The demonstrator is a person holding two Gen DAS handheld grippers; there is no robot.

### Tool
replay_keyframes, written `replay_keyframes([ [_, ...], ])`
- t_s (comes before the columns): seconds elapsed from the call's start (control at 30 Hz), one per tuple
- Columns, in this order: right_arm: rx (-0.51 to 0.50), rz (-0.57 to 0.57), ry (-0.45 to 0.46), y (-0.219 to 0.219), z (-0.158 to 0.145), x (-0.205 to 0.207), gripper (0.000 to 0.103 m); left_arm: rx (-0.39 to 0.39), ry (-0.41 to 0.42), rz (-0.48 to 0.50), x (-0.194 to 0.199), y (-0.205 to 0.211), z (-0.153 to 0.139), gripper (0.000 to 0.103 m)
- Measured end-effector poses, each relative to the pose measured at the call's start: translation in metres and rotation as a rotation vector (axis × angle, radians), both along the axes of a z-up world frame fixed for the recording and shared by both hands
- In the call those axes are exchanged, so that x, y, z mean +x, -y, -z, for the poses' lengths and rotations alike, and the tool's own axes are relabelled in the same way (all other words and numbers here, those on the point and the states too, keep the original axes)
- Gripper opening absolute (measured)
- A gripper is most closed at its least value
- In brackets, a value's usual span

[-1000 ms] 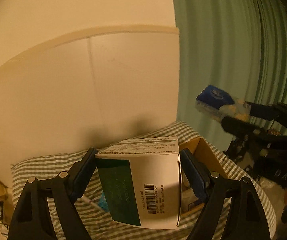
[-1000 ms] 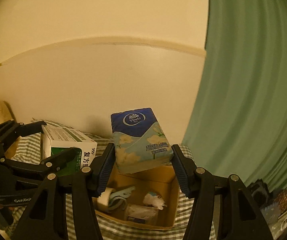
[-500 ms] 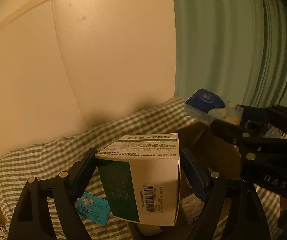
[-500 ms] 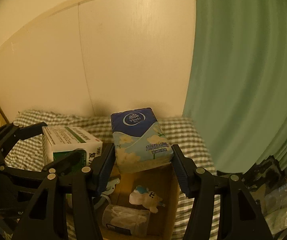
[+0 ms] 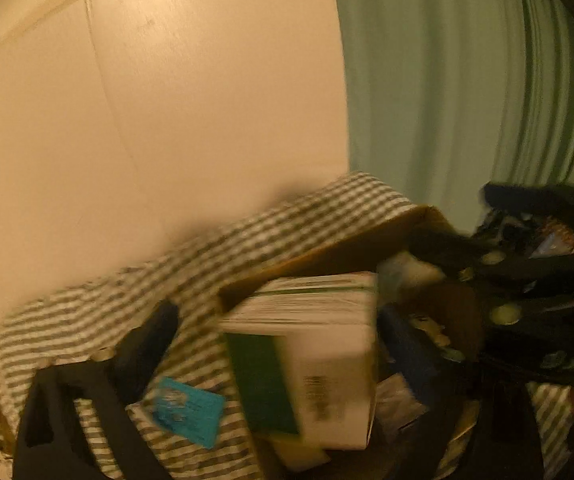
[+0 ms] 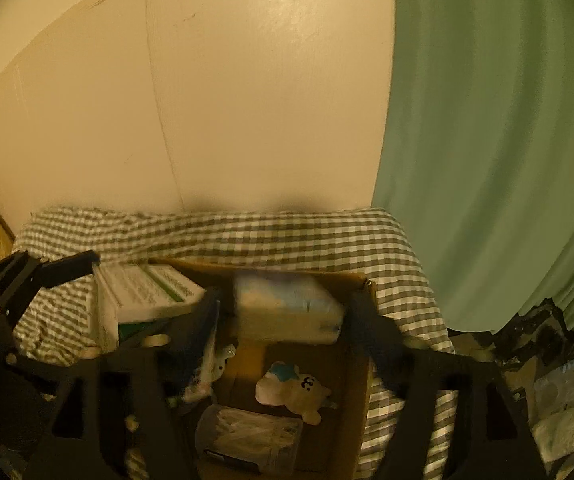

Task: Organize objects
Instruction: 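Carry medicine box and tissue pack into the cardboard box and release both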

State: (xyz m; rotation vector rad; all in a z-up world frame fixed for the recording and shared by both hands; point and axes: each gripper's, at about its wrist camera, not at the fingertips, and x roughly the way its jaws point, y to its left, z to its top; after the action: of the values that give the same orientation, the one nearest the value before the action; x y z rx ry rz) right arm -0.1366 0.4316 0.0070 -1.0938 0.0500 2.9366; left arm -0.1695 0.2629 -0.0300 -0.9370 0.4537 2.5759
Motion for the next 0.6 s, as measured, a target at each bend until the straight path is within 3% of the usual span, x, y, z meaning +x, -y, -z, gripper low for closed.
replay_keyframes([
  [0.13,-0.009,0.023,-0.035,0.004,-0.019,0.016,0.086,-0.004,-0.019,0.001,0.012,0.012,-0.012,0.103],
  [0.33,-0.009,0.043,-0.075,0.020,-0.050,0.053,0.090,0.055,-0.011,-0.040,0.031,0.054,-0.046,0.103],
  [0.6,0.021,-0.011,-0.139,0.076,-0.093,0.119,0.095,0.115,-0.058,-0.124,0.071,0.162,-0.100,0.103],
])
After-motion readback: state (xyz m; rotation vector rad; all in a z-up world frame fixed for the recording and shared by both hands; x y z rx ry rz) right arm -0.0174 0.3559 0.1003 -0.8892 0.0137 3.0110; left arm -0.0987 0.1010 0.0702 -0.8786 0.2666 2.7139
